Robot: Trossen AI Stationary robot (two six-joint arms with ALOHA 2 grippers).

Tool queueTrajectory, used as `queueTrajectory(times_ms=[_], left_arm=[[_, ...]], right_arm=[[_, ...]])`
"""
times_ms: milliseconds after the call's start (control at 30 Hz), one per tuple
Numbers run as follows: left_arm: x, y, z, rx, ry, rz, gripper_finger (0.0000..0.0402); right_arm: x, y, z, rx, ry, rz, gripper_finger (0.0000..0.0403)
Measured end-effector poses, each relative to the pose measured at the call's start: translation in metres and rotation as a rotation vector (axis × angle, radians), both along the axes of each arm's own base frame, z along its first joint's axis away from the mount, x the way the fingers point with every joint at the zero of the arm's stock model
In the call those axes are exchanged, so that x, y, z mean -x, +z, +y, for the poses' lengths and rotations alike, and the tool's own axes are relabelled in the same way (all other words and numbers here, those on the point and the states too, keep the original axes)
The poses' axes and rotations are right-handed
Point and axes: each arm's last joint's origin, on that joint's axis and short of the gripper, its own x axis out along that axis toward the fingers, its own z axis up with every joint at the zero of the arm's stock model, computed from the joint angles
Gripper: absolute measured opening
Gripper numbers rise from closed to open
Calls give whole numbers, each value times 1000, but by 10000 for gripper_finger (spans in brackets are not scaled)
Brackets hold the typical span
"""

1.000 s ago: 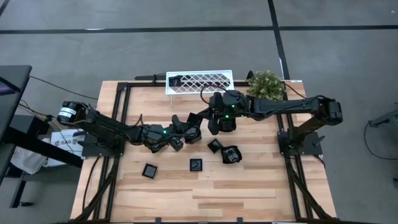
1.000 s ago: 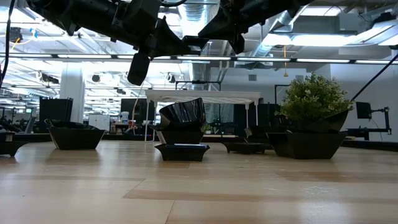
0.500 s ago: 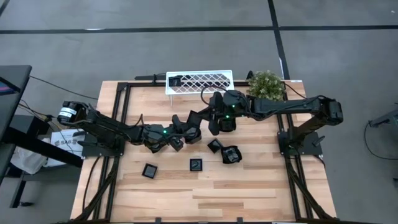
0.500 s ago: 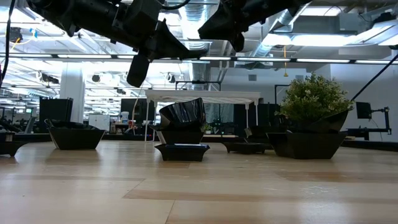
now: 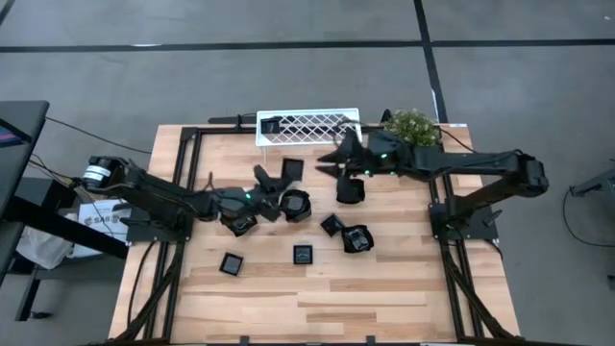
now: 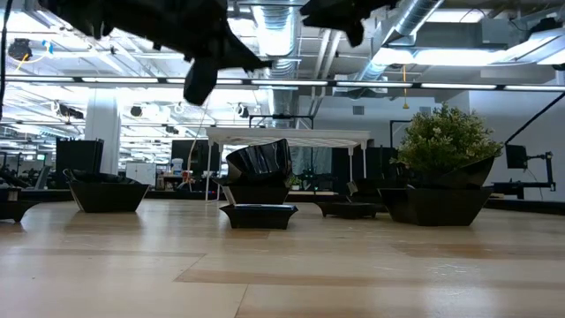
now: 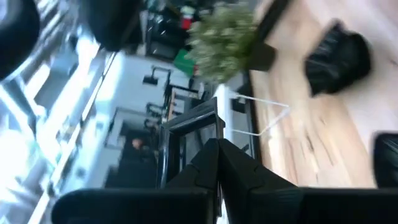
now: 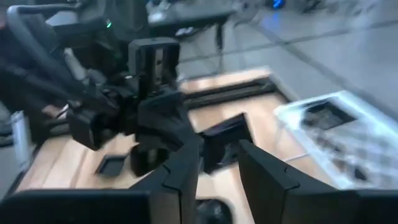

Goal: Pick & Place Mini shaped plates
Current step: Stack the black square plate on top of the black square plate on the shelf

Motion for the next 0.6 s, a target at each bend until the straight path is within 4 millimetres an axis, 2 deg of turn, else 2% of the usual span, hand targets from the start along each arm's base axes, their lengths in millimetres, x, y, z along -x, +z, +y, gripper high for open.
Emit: queueTrajectory(times_ms=[167, 267, 433, 600], left_arm=[[13, 35, 22, 141, 89, -208, 10], [23, 46, 44, 198, 125, -244, 8], [34, 49, 87, 364, 149, -290, 9], [39, 36, 123, 456, 200, -268, 8]], right_arm=[[21, 12, 0, 30, -74, 7, 108], [25, 11, 0, 30, -88, 35, 108], [19, 1, 0, 24, -87, 98, 108], [8, -13, -3, 24, -91, 158, 108]])
